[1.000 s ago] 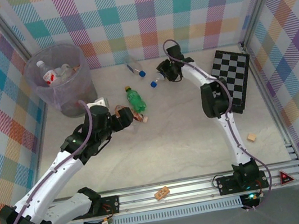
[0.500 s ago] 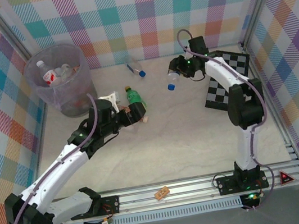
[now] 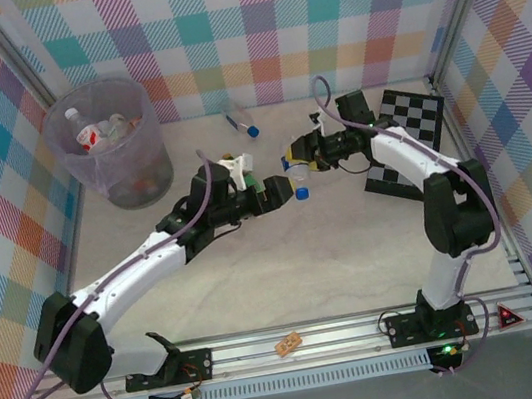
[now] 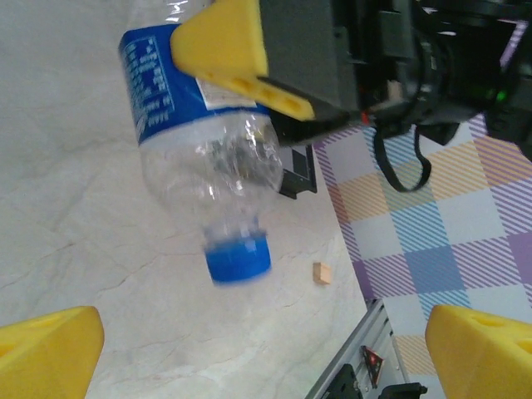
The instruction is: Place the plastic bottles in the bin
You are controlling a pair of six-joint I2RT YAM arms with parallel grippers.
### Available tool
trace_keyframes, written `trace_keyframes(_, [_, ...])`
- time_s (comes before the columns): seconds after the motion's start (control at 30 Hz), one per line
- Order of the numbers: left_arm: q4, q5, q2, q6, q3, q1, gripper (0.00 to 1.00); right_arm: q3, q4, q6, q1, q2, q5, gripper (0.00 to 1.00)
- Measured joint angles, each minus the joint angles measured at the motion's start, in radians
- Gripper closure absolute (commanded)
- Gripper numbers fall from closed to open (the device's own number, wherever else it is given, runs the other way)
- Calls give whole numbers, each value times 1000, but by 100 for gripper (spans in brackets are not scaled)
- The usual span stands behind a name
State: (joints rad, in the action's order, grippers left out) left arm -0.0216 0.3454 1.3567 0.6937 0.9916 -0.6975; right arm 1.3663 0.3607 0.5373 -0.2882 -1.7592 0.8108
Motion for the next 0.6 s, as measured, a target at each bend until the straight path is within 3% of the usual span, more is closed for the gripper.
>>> trace_keyframes(0.23, [-69, 24, 132, 26, 57, -26, 4, -23, -2, -3, -34, 109, 41, 61])
trace_keyframes(0.6, [-135, 36, 176, 69, 85, -34, 39, -55, -3, -3, -46, 131, 48, 59])
